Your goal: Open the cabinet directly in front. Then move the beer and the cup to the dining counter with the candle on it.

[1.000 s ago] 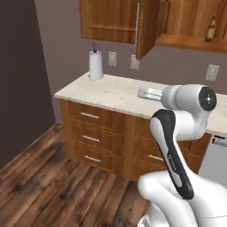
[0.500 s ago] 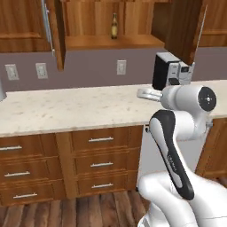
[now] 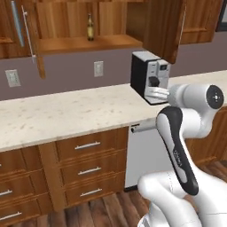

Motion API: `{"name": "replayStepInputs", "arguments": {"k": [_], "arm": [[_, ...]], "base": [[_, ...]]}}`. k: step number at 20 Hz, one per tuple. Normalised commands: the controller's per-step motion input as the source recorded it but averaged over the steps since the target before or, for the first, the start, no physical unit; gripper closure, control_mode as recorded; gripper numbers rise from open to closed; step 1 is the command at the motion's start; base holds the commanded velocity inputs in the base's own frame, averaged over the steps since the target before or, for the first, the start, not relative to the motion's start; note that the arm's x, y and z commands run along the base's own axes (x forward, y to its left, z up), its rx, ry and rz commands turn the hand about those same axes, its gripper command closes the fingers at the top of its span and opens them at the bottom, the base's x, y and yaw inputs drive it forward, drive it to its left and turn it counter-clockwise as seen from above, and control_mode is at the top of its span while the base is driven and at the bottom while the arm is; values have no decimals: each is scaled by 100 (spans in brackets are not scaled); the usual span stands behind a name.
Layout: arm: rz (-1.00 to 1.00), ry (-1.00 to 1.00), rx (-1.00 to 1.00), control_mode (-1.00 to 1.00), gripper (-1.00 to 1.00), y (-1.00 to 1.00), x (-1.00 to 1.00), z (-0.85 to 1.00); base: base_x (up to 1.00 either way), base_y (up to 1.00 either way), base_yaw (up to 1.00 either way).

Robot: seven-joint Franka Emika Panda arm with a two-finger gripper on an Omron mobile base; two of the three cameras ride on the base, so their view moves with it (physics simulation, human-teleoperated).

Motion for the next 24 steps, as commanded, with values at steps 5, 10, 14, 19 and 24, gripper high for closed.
{"name": "replayStepInputs", "arguments": {"k": [5,10,14,19,24], "arm": [[0,0,0,100,-100,0,0,0],[0,0,0,100,-100,0,0,0],[0,0,0,100,-100,0,0,0],[0,0,0,100,-100,0,0,0],[-2,10,1,-100,-100,-3,0,14]], "base": [[50,78,-19],[90,15,-11],[100,0,-4],[100,0,-3],[42,-2,-6]]}}
